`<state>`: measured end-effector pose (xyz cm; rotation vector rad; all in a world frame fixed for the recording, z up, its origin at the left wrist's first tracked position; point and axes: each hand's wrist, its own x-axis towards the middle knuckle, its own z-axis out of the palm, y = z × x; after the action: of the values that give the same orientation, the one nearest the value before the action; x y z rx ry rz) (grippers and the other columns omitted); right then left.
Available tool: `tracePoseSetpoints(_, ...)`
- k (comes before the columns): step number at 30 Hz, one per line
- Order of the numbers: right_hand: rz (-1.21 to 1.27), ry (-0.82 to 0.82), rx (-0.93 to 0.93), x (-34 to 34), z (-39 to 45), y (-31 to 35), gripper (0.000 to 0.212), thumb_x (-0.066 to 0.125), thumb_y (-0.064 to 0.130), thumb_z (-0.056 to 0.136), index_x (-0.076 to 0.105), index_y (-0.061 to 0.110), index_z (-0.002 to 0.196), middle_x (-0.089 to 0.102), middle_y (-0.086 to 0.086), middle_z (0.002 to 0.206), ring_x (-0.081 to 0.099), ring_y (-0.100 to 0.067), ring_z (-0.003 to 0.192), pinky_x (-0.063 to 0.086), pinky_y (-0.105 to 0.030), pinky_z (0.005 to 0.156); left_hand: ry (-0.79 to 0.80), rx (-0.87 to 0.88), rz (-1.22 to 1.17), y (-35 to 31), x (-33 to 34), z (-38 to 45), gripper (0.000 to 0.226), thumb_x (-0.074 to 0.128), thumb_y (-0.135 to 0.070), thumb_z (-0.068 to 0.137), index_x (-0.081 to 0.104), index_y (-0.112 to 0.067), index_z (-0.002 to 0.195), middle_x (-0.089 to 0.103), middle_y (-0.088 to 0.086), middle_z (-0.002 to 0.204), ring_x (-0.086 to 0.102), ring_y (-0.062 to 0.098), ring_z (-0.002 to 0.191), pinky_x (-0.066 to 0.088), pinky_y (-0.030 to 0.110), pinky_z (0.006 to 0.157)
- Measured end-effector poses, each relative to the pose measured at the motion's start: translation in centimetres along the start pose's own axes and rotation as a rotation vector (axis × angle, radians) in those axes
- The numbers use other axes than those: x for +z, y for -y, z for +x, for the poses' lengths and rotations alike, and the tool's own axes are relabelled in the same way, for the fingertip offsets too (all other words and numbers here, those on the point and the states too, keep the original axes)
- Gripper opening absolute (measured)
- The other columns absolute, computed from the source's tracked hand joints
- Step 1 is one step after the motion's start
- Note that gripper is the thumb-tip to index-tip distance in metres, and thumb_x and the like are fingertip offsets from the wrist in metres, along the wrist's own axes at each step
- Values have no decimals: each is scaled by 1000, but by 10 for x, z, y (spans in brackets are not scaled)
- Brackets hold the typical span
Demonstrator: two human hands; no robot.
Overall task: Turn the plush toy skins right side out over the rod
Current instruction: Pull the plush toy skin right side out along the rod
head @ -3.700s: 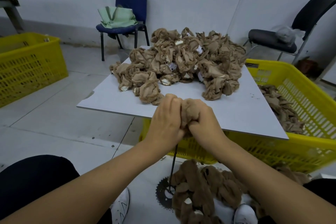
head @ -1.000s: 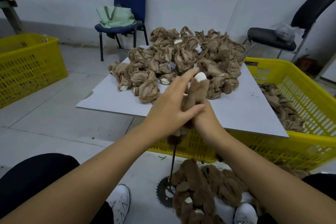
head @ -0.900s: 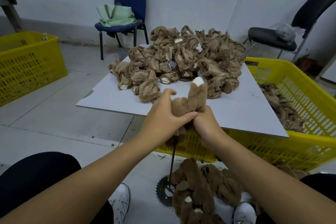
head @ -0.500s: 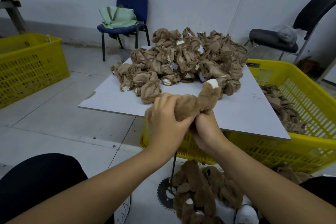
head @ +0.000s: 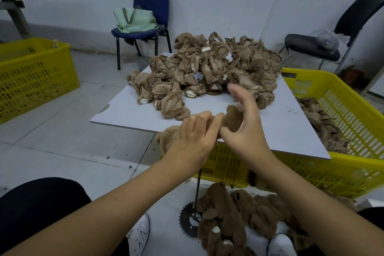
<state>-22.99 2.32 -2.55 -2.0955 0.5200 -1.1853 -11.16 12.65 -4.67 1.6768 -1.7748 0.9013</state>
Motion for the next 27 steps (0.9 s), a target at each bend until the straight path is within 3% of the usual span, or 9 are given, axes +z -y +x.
tracePoseSetpoints(3,-40,389,43,-4,5,4,55,64,0,76,57,20,127,64,6,113,62,-7,103,56,-30,82,13,133,-25,4,6,-4,70,76,-3,74,41,-1,135,33,13,122,38,32,105,37,42,92)
tracePoseSetpoints(5,-95,469,179,-2,3,3,33,58,-5,77,65,15,103,69,1,95,66,-12,86,58,-39,73,6,176,-31,6,11,-12,60,67,-4,78,42,-1,133,33,13,122,37,31,105,35,42,92)
tracePoseSetpoints(7,-83,483,277,5,-6,2,29,52,-8,78,63,17,86,68,-3,83,65,-10,74,57,-34,64,30,207,-20,4,17,-25,58,62,-4,77,43,-2,132,34,13,120,37,29,102,38,39,89)
tracePoseSetpoints(10,-100,455,318,14,-15,-1,29,49,-7,82,62,19,81,67,-3,78,64,-8,69,53,-27,57,72,92,-180,0,20,-38,64,69,-1,73,44,-5,132,36,9,120,39,26,103,50,41,80)
tracePoseSetpoints(13,-46,422,356,14,-11,-2,22,54,-1,91,65,14,79,66,-2,69,61,-9,58,50,-27,52,-24,-216,-598,1,12,-29,55,60,-14,80,43,-14,132,40,3,118,44,14,104,44,28,82)
tracePoseSetpoints(16,-6,324,324,17,-11,1,25,53,0,92,70,15,83,67,0,71,61,-11,61,50,-26,53,118,-484,-504,4,9,-19,39,46,-41,91,50,-20,123,44,-5,117,44,12,108,37,31,92)
tracePoseSetpoints(19,73,204,308,20,-13,5,30,50,-4,91,70,14,78,63,1,65,54,-7,57,44,-24,51,355,-545,-495,-2,10,-20,41,31,-46,103,57,-18,118,58,-1,108,53,18,101,44,43,92)
tracePoseSetpoints(24,228,100,305,20,-7,5,24,49,-5,92,65,5,79,58,-7,63,53,-18,59,43,-35,51,170,-386,-391,-1,-1,6,44,27,-37,105,55,-5,118,54,6,102,51,21,92,46,38,78)
tracePoseSetpoints(27,226,109,371,23,-6,0,19,49,-10,87,59,-1,73,56,-9,59,54,-25,56,45,-43,51,212,-251,-371,2,0,16,40,32,-28,105,53,-3,127,55,8,108,52,22,98,47,38,83)
